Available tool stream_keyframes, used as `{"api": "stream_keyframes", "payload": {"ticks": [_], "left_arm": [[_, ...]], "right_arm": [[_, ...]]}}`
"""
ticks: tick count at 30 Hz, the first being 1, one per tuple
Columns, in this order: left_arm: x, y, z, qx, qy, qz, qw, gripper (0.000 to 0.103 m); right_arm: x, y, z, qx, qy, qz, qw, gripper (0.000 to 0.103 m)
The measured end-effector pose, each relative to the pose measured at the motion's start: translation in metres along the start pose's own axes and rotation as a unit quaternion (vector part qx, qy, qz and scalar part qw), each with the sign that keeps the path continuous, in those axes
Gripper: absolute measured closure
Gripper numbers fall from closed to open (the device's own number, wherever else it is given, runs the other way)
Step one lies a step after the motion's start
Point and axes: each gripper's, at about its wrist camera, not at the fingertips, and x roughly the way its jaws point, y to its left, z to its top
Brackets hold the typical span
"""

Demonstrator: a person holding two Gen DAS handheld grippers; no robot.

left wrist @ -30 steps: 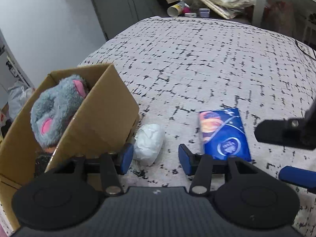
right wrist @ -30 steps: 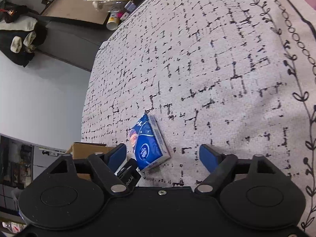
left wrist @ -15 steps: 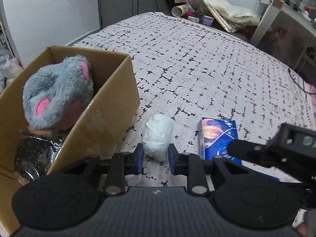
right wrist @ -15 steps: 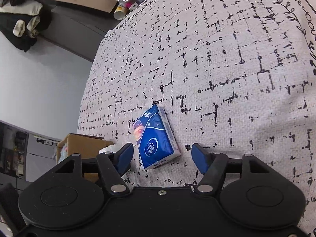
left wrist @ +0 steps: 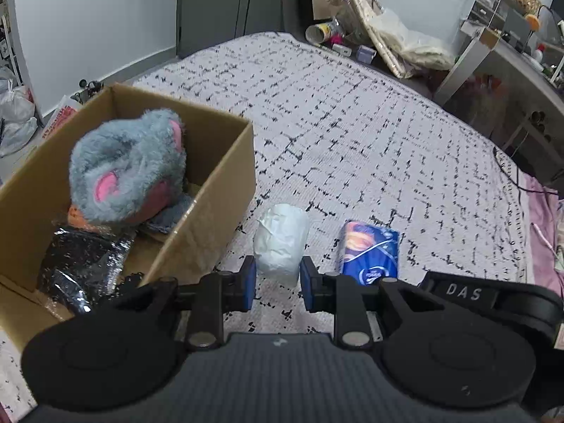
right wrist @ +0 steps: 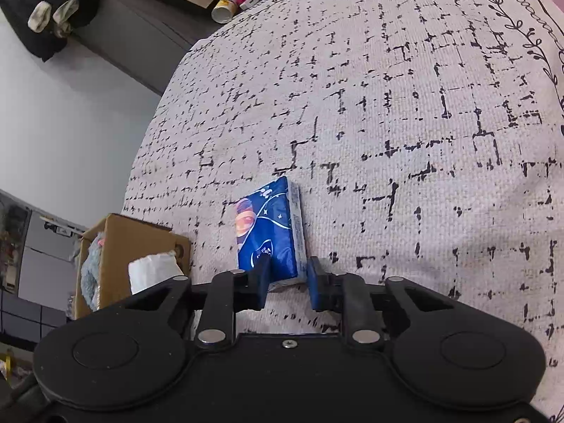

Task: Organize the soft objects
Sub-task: 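Grasp the white plastic bag with the left tool while the right tool grasps the tissue pack, then carry the white bag with the left tool while the right tool carries the tissue pack into the box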

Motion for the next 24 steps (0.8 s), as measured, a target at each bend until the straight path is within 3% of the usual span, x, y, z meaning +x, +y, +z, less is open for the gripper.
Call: {"api": "stream_keyframes", "payload": {"ticks": [24], "left_arm": [[-0.082,0.020,0.013,0.001,-0.055,0.000,0.9985,0.078]], "right_arm": [[-0.091,0.032,-0.012,-0.029,-0.080,0.049,0.995,0.083]]}}
